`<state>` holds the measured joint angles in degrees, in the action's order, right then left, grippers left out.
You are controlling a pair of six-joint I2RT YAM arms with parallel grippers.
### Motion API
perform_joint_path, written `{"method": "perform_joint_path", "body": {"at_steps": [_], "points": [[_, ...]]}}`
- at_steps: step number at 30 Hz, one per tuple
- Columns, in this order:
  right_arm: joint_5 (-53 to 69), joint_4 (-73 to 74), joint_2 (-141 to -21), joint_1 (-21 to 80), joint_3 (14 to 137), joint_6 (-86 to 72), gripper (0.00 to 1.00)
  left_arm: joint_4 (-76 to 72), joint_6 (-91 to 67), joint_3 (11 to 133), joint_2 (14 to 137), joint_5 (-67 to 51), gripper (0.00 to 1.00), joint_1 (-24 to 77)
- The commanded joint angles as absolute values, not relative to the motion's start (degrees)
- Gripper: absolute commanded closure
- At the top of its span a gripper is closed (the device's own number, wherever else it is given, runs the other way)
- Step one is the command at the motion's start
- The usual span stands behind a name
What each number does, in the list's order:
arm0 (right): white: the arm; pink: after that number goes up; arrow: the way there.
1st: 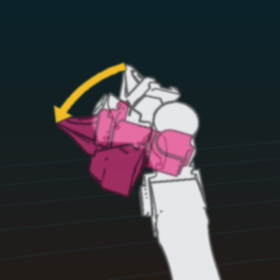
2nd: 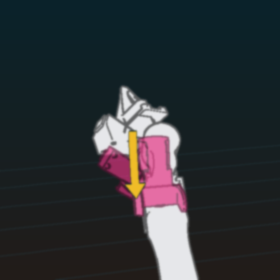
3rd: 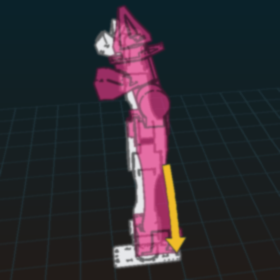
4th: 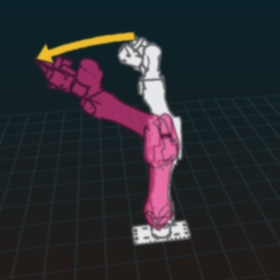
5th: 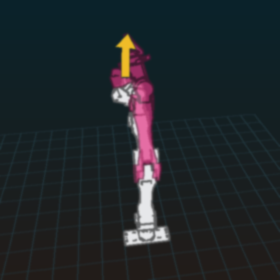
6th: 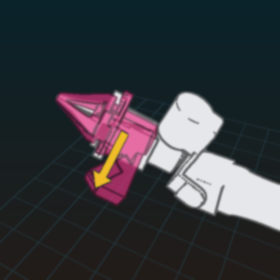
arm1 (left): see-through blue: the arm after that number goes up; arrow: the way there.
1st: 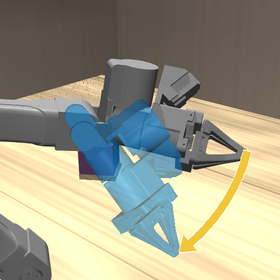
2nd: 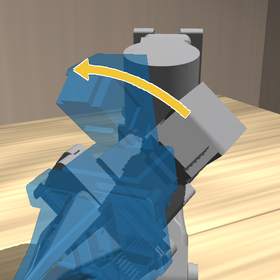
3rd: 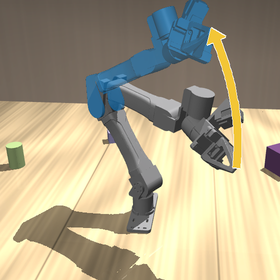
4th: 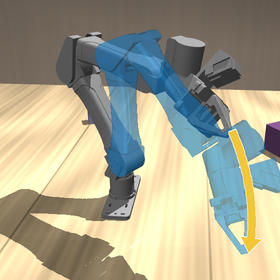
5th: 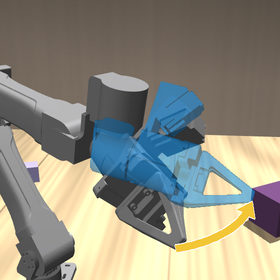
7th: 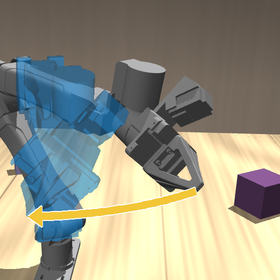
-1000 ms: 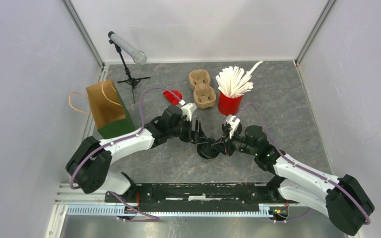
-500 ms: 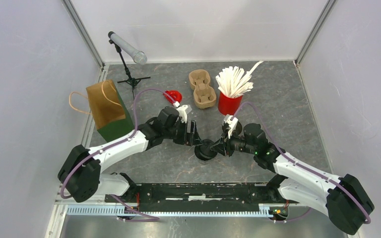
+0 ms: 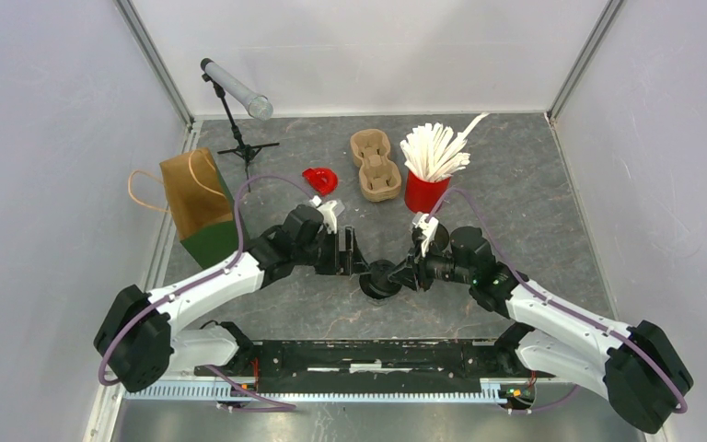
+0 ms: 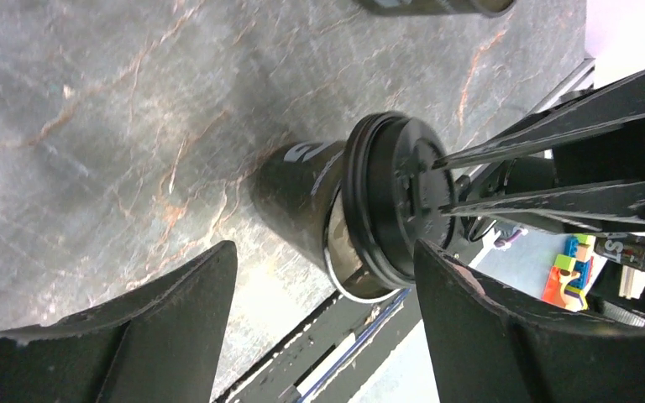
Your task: Pack the takeout coffee
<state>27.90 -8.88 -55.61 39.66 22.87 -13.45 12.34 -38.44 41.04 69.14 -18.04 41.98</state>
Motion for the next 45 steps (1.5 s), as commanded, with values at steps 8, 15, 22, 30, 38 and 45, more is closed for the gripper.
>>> {"method": "perform_joint_path", "body": {"at_steps": [8,15,22,30,38,45], "points": [[29.1,-9.3,-56.3,40.6,25.5,-13.1,0.67,2.4,-47.4,33.6,63.9,-21.8,0.08,42.3],[29.0,-9.5,-56.7,41.1,25.7,-13.3,0.67,-5.4,-51.0,30.7,66.3,-22.5,0.06,42.9],[28.7,-9.8,-57.4,42.0,26.0,-13.5,0.66,-8.8,-52.5,31.2,69.8,-22.0,0.06,44.7],[28.5,-9.5,-57.6,42.6,26.3,-13.4,0.66,-7.5,-51.9,32.1,71.4,-21.0,0.21,45.5],[28.5,-8.6,-58.0,43.5,27.1,-12.8,0.64,-5.6,-49.8,34.1,71.9,-20.6,0.33,45.5],[28.5,-7.2,-58.0,44.4,27.8,-11.7,0.62,-3.0,-46.7,35.7,71.9,-19.7,0.35,45.5]]}}
